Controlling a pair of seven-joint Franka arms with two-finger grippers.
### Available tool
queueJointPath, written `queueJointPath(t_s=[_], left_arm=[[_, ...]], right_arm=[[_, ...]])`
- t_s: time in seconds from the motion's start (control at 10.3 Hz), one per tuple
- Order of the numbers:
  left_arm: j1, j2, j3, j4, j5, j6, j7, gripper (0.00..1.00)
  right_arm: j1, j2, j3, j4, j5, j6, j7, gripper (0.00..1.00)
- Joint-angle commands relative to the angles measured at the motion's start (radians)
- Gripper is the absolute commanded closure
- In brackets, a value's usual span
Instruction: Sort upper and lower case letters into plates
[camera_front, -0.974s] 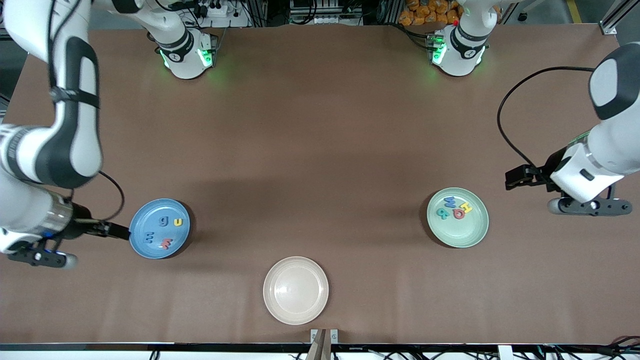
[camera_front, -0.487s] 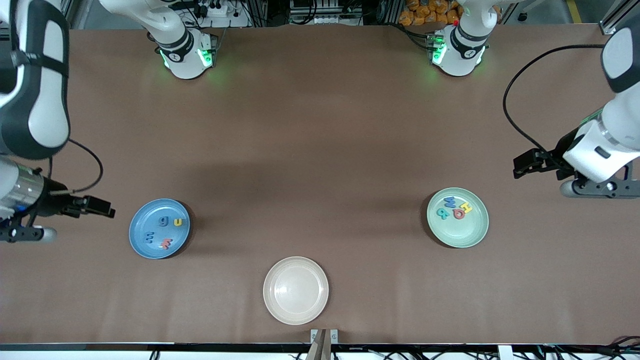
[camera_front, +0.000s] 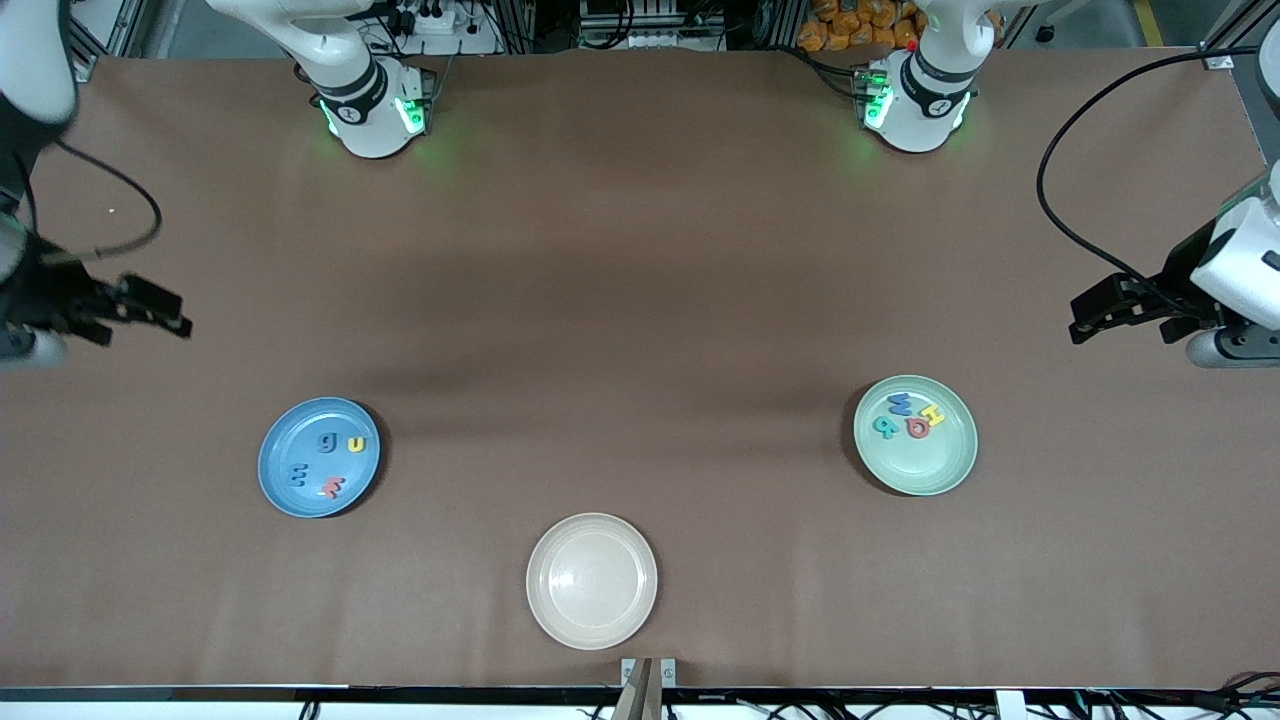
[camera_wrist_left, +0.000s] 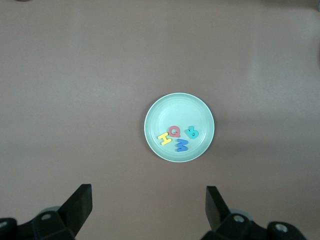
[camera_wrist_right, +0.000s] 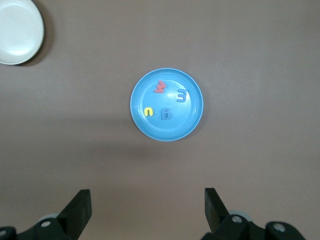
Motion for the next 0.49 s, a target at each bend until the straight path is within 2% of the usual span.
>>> queueJointPath(t_s=[0.0,0.39], left_arm=[[-0.006,-0.023,0.014,-0.026,-0.014,0.014,0.011,0.00],[-0.012,-0.025,0.011,-0.024,-0.022,0.007,0.005,0.00]], right_arm=[[-0.063,-0.097,0.056,-0.030,-0.017,-0.034,0.019,0.00],[-0.034,-0.091,0.000,0.099,-0.033,-0.143,0.081,0.00]])
